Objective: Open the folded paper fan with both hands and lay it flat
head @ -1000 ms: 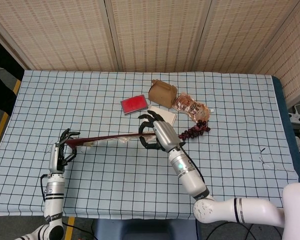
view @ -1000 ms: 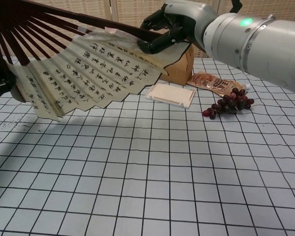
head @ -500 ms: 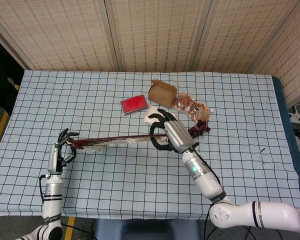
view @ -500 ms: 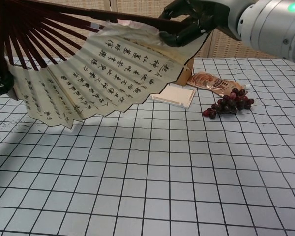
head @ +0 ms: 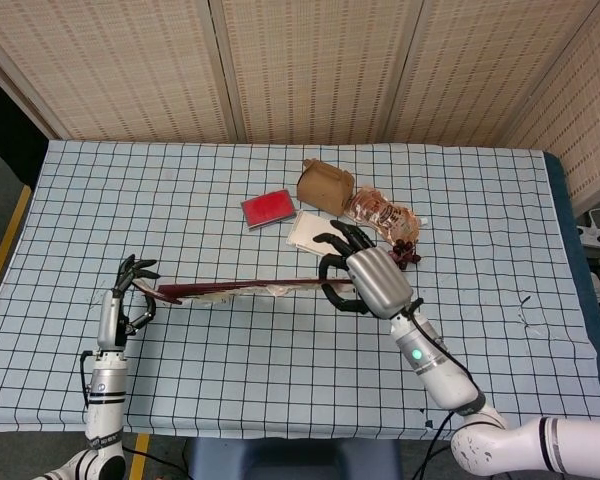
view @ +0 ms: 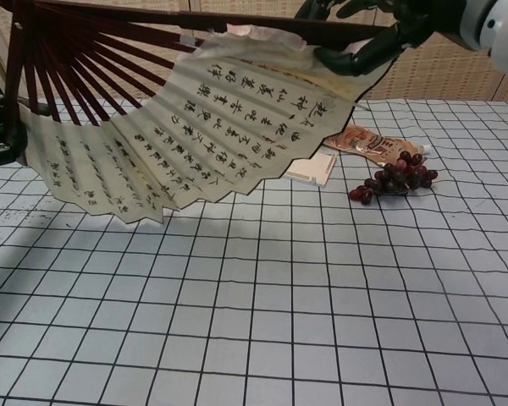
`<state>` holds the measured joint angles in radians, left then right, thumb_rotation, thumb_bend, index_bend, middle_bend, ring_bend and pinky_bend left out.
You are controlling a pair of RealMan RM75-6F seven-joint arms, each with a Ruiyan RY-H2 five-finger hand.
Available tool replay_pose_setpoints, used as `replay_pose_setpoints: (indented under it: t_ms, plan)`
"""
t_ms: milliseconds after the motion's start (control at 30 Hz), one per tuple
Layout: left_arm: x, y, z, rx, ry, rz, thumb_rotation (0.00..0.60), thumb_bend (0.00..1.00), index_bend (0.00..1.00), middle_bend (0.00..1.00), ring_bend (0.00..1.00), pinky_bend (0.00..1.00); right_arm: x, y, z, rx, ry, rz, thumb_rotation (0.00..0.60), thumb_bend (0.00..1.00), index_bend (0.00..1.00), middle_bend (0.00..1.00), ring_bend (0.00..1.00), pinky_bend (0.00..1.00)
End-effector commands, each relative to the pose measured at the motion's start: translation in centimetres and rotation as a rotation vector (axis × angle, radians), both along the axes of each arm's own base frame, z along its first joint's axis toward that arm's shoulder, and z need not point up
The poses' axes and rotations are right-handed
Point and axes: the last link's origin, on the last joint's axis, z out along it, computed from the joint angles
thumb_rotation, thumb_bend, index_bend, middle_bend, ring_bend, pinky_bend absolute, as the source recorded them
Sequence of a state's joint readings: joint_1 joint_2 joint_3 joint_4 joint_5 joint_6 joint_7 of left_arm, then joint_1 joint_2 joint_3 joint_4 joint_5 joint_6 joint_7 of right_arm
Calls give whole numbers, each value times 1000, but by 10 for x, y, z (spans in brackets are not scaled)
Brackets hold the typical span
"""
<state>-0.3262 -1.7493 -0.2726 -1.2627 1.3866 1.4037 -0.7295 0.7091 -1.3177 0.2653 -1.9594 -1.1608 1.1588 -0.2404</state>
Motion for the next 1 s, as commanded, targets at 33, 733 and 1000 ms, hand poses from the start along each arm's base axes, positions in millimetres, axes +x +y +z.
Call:
replay_pose_setpoints:
  t_ms: [33,733,1000]
  plan:
    - [1,0,-1,-21,-38,18,600,664,350,189,4,70,-6,4,7,-27,14,15,600,529,785,177,0,103]
    - [-3,4,3,-3,0,7,600,644,251,139,0,63,-50,35,8,-113,116,100,600,529,772,177,0,110]
    - [-12,4,7,2,8,18,600,637,241,138,0,63,-106,75,5,-169,221,144,600,529,739,177,0,109]
